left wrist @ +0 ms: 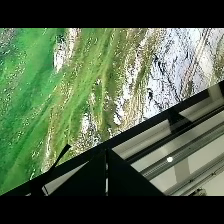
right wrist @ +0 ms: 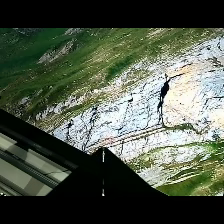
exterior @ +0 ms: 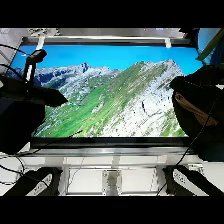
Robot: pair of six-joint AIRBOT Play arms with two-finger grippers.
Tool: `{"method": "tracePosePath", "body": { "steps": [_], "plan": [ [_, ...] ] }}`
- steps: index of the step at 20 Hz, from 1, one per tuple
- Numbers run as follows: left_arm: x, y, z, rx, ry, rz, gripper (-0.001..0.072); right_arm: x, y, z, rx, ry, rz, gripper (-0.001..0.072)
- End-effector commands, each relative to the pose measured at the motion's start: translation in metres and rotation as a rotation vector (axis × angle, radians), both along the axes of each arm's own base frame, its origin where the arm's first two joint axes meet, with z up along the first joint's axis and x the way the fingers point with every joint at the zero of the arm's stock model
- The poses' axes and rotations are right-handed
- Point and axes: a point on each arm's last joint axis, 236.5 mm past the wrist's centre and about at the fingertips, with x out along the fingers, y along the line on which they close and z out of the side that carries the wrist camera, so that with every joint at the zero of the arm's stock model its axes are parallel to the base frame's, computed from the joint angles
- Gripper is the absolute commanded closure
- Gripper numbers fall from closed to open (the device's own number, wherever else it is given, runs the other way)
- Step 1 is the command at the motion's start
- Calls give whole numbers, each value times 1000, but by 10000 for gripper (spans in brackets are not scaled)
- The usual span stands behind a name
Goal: Fold the clothes and pants, and hang the long-sleeved shirts on hangers.
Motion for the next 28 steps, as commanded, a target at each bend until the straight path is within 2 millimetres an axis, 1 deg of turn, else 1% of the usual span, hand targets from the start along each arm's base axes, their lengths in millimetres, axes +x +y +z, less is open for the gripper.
{"method": "tracePosePath", "body": {
  "steps": [1,7,15,16,17,18,19,20,22,23,24,25,26,28],
  "plan": [
    [0,0,0,0,-1,1,700,0,0,0,0,1,1,694],
    [0,0,0,0,-1,1,699,0,0,0,0,1,1,694],
    [1,1,0,1,-1,1,699,4,0,2,4,-18,-8,693],
    [2,5,-2,19,-7,9,694,5,0,3,5,-23,-9,693],
    [12,19,-5,80,-35,41,637,6,0,3,6,-24,-11,693],
    [22,44,-11,180,-66,85,513,6,0,2,6,-23,-10,694],
    [32,79,-17,323,-86,138,388,7,0,1,7,-18,-10,694],
    [39,119,-21,479,-92,210,324,8,0,1,8,-16,-10,693],
    [48,188,-19,736,-84,342,324,10,0,-1,10,-11,-10,693],
    [51,213,-21,815,-68,384,324,11,0,-1,12,-13,-13,693],
    [57,226,-29,826,-45,407,324,12,0,-2,15,-14,-15,694],
    [64,234,-42,809,-20,429,322,15,0,-3,21,-17,-17,693],
    [70,241,-56,795,10,451,269,16,0,-4,24,-17,-20,694],
    [82,261,-90,818,85,458,12,21,0,-9,31,-17,-30,694]
  ]
}}
